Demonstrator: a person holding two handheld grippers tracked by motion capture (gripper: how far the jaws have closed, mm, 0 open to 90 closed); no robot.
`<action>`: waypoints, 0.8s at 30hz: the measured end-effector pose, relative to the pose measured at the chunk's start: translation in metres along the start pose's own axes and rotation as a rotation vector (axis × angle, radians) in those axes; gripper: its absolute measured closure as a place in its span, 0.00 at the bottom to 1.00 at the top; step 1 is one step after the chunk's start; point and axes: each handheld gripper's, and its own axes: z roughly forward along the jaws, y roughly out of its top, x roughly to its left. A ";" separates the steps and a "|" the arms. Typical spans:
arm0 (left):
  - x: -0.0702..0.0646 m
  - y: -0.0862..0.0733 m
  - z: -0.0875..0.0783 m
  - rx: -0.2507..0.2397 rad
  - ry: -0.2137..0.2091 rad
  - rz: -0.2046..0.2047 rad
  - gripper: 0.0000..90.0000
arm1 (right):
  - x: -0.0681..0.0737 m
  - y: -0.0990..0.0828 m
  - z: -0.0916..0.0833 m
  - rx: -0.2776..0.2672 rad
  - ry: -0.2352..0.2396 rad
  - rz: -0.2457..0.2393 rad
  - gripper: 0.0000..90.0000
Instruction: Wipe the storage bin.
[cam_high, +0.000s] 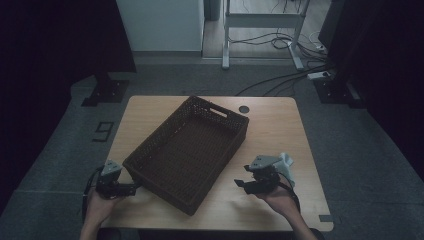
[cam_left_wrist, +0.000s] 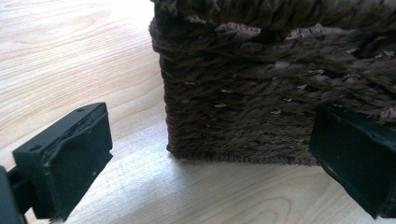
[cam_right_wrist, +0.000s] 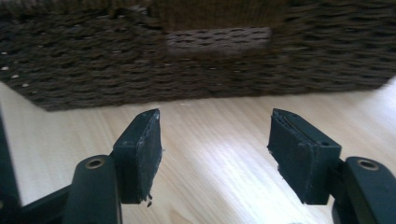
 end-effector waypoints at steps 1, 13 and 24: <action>0.000 0.001 0.000 0.001 0.009 -0.002 0.00 | 0.002 0.001 0.003 0.010 0.003 -0.007 0.38; 0.014 0.010 0.011 0.002 0.048 -0.051 0.00 | 0.016 0.020 0.030 0.003 0.048 -0.040 0.55; 0.021 0.018 0.015 0.007 0.082 -0.078 0.00 | 0.023 0.034 0.056 -0.003 0.083 -0.069 0.55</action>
